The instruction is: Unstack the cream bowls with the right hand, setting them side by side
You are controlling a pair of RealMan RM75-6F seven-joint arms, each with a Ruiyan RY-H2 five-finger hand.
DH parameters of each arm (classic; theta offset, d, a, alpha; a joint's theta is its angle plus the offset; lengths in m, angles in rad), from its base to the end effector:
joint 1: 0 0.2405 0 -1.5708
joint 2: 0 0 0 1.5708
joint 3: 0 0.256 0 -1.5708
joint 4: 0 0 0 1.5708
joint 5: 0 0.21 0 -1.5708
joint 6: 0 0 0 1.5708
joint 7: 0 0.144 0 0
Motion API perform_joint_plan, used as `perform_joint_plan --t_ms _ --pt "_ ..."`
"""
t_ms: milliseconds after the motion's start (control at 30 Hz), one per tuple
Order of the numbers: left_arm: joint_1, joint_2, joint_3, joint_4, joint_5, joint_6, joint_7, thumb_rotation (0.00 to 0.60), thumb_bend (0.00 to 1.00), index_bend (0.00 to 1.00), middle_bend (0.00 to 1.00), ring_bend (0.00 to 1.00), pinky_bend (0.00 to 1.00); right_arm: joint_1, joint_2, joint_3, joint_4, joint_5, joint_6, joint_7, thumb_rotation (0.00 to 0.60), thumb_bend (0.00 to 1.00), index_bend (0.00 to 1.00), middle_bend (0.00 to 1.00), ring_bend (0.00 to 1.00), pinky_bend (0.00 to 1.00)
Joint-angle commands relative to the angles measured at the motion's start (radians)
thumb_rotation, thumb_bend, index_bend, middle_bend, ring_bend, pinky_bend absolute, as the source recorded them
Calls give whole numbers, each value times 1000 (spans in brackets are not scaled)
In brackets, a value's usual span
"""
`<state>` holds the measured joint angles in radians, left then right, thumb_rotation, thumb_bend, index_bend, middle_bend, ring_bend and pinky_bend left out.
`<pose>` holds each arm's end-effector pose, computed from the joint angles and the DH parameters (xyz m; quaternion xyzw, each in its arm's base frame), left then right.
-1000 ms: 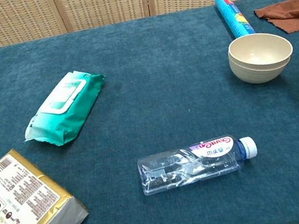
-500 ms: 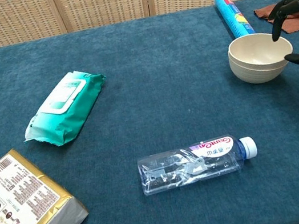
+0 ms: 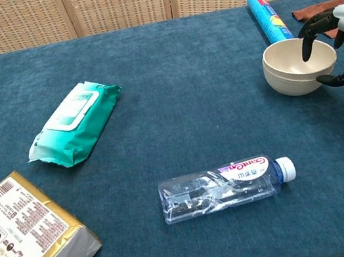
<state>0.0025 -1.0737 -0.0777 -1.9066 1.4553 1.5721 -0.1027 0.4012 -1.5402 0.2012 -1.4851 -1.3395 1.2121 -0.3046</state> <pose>-0.2699 0.1577 0.1685 -0.4707 -0.4844 -0.4863 0.5544 -0.2205 -0.2890 0.0245 0.6515 -0.3782 0.4105 0.5138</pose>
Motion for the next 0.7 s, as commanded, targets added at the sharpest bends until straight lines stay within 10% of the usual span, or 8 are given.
perform_joint_plan --t_ms 33,700 --pt "0 -1 1 -1 2 -1 2 600 176 267 0 0 50 5 -2 1 5 6 -1 2 600 338 417 200 130 330" --pt "-1 -6 8 -5 12 -2 11 600 176 267 0 0 50 23 2 -8 30 39 -12 1 600 355 417 195 130 330"
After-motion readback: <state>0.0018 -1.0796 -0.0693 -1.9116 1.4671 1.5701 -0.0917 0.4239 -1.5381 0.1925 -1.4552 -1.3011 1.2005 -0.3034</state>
